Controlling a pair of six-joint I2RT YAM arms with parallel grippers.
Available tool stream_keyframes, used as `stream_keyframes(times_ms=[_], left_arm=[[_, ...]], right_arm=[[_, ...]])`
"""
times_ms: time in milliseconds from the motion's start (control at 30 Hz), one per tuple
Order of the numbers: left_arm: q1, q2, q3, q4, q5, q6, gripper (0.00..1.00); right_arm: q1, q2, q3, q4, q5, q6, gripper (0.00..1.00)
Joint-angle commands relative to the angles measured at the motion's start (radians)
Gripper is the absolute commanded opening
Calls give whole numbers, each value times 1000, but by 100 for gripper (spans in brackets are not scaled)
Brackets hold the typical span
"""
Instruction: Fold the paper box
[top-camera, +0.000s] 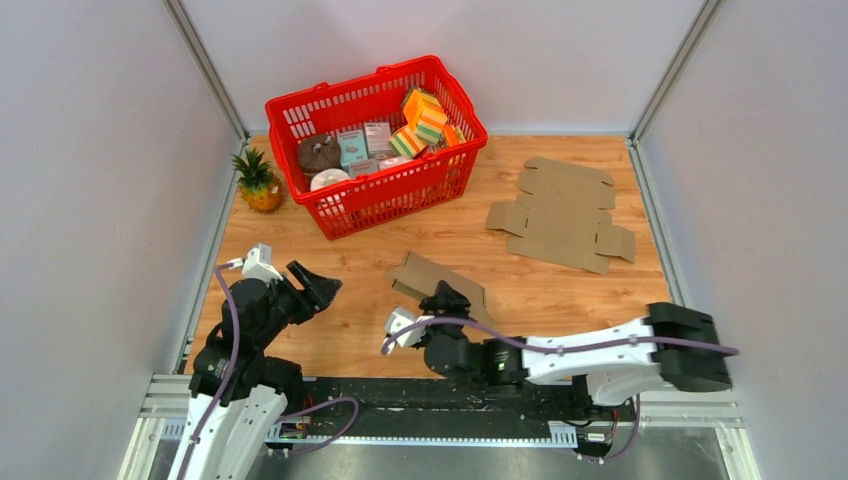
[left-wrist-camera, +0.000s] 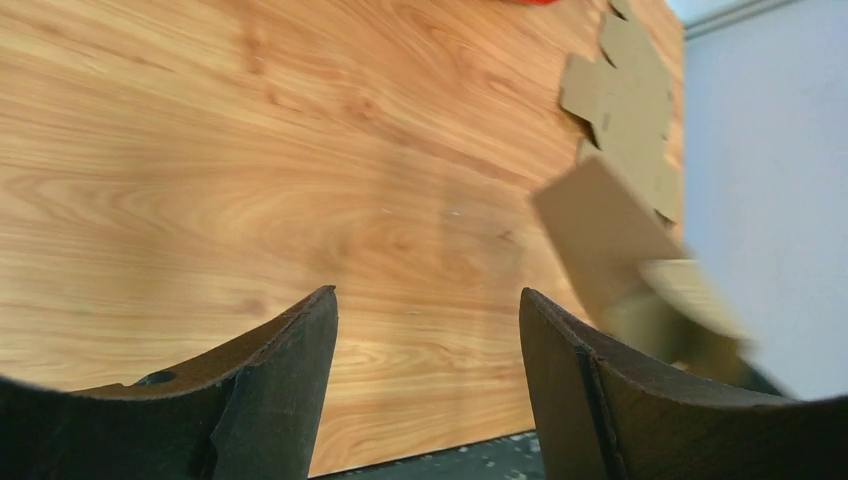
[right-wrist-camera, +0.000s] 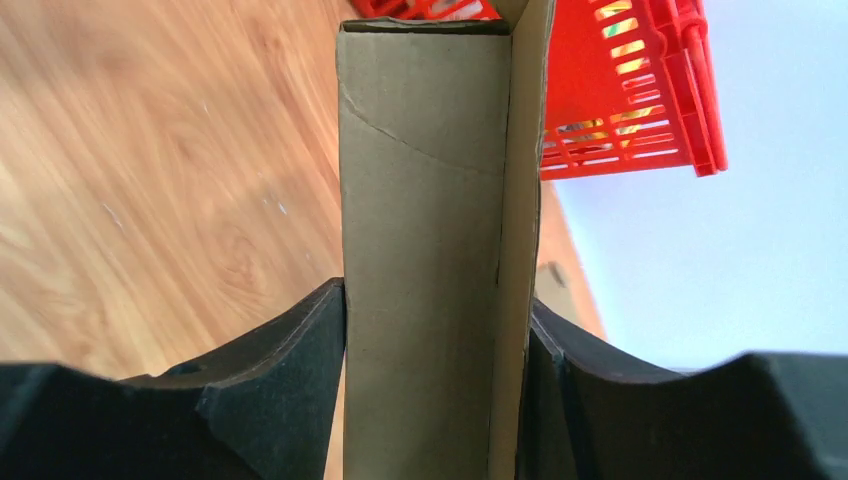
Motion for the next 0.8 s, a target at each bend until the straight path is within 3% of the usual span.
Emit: stream_keyframes(times_ms=[0, 67, 100, 133, 200, 300, 467, 600, 767], left_arm=[[9, -5, 99, -154, -163, 176, 74], [7, -10, 116, -163, -190, 206, 74], [7, -11, 122, -160, -192, 213, 74], [7, -10, 124, -154, -186, 216, 73], [7, -10, 113, -139, -163, 219, 72], [7, -8, 64, -82, -74, 222, 71], [7, 16, -43, 120, 206, 222, 65], [6, 62, -143, 342, 452, 196, 61], [-43, 145, -152, 398, 428, 251, 61]], right_arm=[[-4, -228, 196, -601, -180, 425, 55], [-51, -254, 265, -710, -362, 506, 55], [-65, -244, 316, -869, -389, 554, 55], [-71, -236, 397, -925, -400, 580, 54], [-126, -199, 456, -1072, -562, 612, 56], [-200, -136, 537, -1164, -797, 637, 59], [-298, -32, 562, -1128, -936, 547, 57], [-378, -21, 478, -894, -1046, 422, 56], [-407, 84, 487, -843, -1115, 349, 60]])
